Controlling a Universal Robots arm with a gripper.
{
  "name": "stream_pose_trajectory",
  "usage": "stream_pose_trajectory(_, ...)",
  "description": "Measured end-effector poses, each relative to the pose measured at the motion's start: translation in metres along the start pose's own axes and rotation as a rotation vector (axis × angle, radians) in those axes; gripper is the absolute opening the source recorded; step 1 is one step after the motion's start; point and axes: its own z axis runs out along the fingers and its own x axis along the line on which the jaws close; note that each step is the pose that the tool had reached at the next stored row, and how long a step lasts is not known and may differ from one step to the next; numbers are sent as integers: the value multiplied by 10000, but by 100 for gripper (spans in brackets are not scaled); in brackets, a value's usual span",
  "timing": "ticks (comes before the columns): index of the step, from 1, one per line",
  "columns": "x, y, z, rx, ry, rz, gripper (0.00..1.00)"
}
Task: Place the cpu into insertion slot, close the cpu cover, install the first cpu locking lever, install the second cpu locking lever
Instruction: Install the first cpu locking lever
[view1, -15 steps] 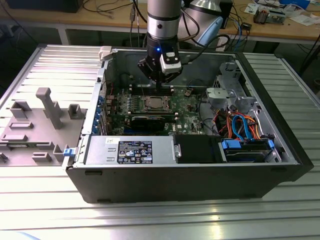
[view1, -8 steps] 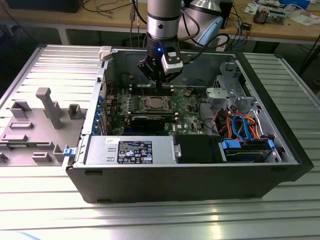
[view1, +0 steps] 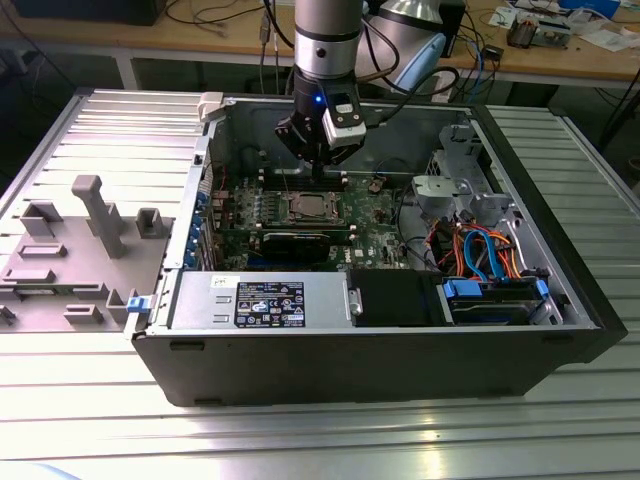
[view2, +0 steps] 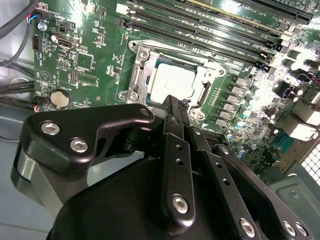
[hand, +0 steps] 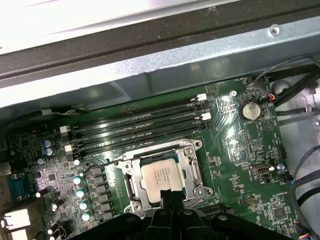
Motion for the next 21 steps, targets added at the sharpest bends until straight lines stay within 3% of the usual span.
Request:
stream_pose_trajectory(4,0,0,0,-4,-2,-168,11)
stream_pose_trajectory(8,0,-1,0,-16,-7,-735,11)
stream_pose_trajectory(21,0,-1,0,-22,-10,-1006,11)
